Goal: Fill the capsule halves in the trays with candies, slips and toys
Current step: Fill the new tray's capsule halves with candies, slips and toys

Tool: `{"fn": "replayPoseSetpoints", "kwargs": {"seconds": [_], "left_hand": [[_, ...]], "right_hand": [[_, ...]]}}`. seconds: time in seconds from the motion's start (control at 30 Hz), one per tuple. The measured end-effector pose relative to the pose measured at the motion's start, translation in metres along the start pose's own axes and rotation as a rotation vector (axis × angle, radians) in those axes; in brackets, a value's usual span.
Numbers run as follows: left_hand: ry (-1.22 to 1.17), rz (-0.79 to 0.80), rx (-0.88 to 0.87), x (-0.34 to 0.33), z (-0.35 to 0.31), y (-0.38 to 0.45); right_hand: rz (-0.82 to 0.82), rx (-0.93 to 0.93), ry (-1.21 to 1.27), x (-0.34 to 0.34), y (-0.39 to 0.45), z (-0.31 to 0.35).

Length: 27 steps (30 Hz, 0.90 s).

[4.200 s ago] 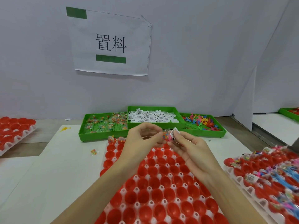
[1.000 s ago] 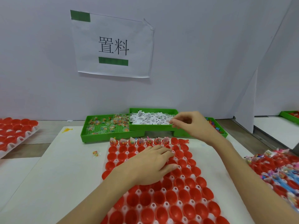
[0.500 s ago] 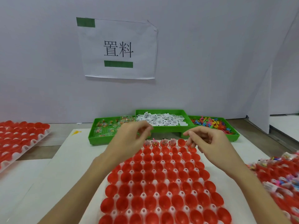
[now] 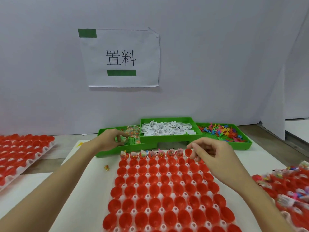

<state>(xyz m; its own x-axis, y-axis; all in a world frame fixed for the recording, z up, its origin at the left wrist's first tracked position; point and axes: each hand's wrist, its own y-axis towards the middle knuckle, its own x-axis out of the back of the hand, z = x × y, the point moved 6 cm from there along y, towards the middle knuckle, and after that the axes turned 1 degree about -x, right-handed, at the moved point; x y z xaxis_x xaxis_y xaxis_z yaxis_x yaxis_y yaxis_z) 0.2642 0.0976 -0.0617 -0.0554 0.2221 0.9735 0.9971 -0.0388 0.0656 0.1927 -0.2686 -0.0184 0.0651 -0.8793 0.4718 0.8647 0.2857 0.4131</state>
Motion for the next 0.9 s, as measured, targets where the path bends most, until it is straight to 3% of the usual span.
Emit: {"fn": "replayPoseSetpoints", "kwargs": {"seconds": [0.27, 0.53, 0.67, 0.9], "left_hand": [[-0.077, -0.106, 0.016, 0.002, -0.003, -0.007], [-0.043, -0.396, 0.038, 0.009, -0.003, -0.030], [-0.184, -0.583, 0.067, 0.018, -0.005, -0.043], [-0.534, -0.738, 0.118, 0.018, -0.017, -0.088]], "right_hand": [[0.017, -0.021, -0.018, -0.002, -0.002, 0.001], [0.023, -0.027, -0.036, -0.004, -0.003, 0.003], [0.024, -0.029, -0.047, -0.003, -0.004, 0.005], [0.026, -0.030, -0.053, -0.001, -0.005, 0.007]]}}
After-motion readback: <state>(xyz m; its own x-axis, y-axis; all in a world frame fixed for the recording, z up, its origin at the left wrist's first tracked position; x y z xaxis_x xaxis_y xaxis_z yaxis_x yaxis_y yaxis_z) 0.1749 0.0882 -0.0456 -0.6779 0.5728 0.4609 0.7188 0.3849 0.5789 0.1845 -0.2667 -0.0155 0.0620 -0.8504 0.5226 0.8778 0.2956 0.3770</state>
